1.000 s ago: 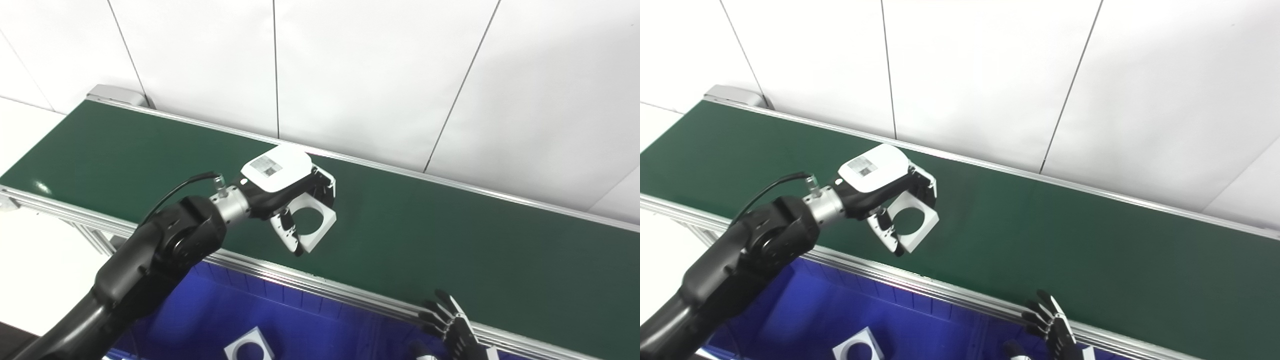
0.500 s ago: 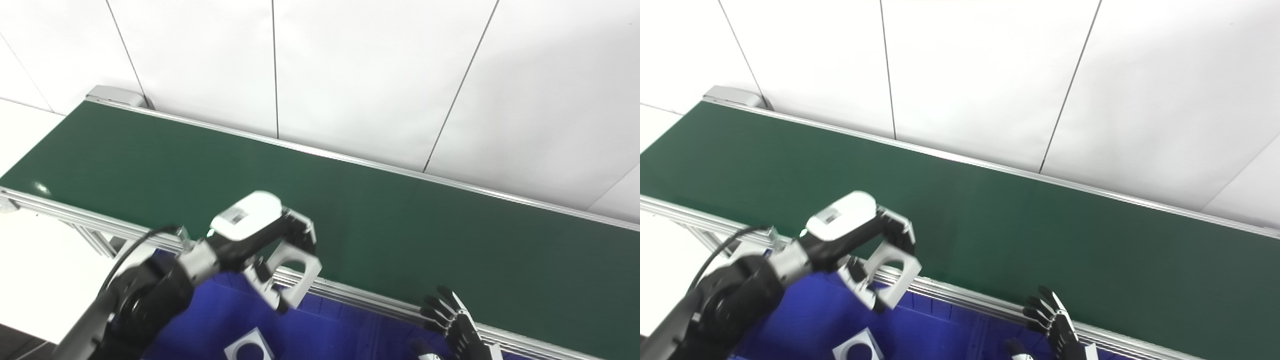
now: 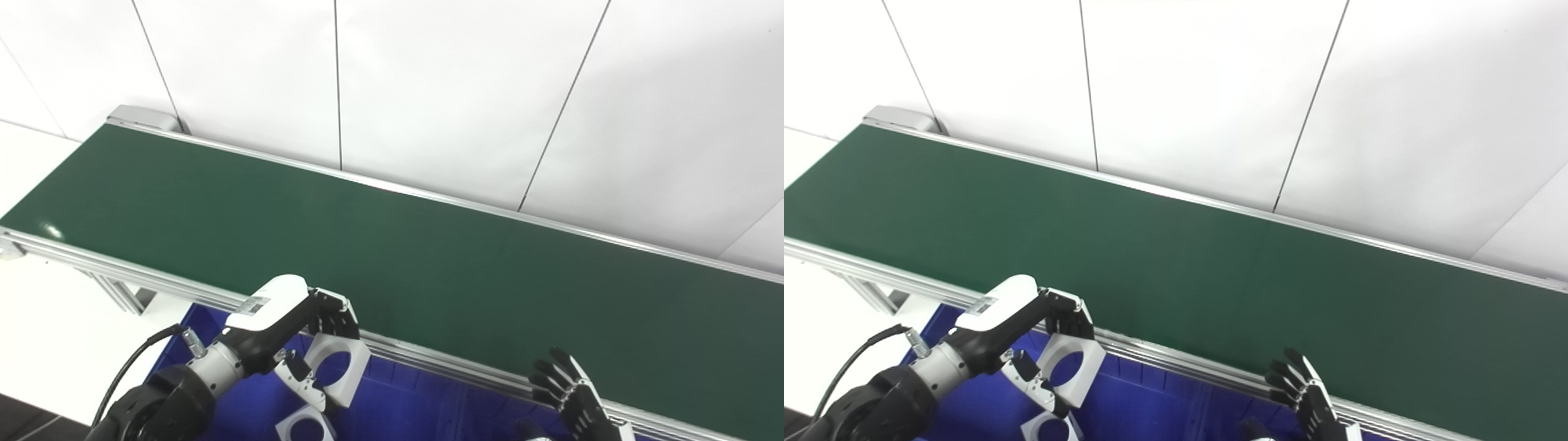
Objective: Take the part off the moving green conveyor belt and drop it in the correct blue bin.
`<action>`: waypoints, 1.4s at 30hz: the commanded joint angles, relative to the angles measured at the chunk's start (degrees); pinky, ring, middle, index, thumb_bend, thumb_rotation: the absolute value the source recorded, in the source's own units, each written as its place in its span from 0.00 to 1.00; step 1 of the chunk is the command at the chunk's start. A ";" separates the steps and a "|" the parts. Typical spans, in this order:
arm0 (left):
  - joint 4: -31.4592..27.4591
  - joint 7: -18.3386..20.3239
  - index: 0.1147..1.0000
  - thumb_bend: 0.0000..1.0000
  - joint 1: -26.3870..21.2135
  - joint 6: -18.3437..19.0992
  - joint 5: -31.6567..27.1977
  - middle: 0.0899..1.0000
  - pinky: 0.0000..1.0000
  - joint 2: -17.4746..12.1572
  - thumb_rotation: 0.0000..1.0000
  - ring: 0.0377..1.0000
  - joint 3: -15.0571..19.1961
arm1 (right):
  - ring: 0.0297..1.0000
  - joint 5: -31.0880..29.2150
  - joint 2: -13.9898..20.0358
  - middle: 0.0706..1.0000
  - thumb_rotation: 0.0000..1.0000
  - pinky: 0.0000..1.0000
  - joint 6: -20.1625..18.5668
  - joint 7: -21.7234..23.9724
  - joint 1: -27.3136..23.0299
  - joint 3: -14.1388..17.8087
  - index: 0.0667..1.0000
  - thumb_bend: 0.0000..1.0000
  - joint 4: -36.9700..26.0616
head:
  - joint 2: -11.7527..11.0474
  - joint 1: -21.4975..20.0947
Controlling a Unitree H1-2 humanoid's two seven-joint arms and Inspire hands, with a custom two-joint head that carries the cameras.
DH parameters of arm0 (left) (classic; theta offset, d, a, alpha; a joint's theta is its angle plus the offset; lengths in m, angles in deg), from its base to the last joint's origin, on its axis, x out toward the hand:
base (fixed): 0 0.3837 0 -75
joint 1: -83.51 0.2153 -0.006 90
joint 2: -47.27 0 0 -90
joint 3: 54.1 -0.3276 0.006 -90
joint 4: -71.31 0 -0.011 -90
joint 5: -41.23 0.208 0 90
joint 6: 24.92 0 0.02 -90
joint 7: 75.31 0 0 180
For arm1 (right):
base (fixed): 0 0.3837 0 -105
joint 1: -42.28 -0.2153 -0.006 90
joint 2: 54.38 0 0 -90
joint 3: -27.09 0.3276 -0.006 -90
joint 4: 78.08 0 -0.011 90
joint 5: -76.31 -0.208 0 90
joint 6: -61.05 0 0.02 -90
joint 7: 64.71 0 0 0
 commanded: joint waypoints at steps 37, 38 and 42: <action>19.05 -13.81 0.48 0.50 2.18 -1.40 3.37 0.41 0.38 3.01 0.00 0.37 -4.04 | 0.73 -2.95 0.84 0.77 0.54 0.68 -3.56 1.45 -1.74 3.28 0.86 0.66 -3.73 | 8.30 2.83; 19.33 -13.88 0.48 0.50 2.12 -1.30 3.31 0.41 0.38 3.03 0.00 0.37 -4.05 | 0.73 -2.96 0.84 0.77 0.54 0.68 -3.57 1.45 -1.73 3.27 0.86 0.66 -3.74 | 8.30 2.83; 21.29 -14.80 0.47 0.50 1.60 -1.63 3.76 0.41 0.38 2.98 0.00 0.37 -4.25 | 0.73 -3.61 0.64 0.77 0.53 0.68 -3.94 1.51 -1.69 3.28 0.86 0.67 -3.81 | 8.23 2.76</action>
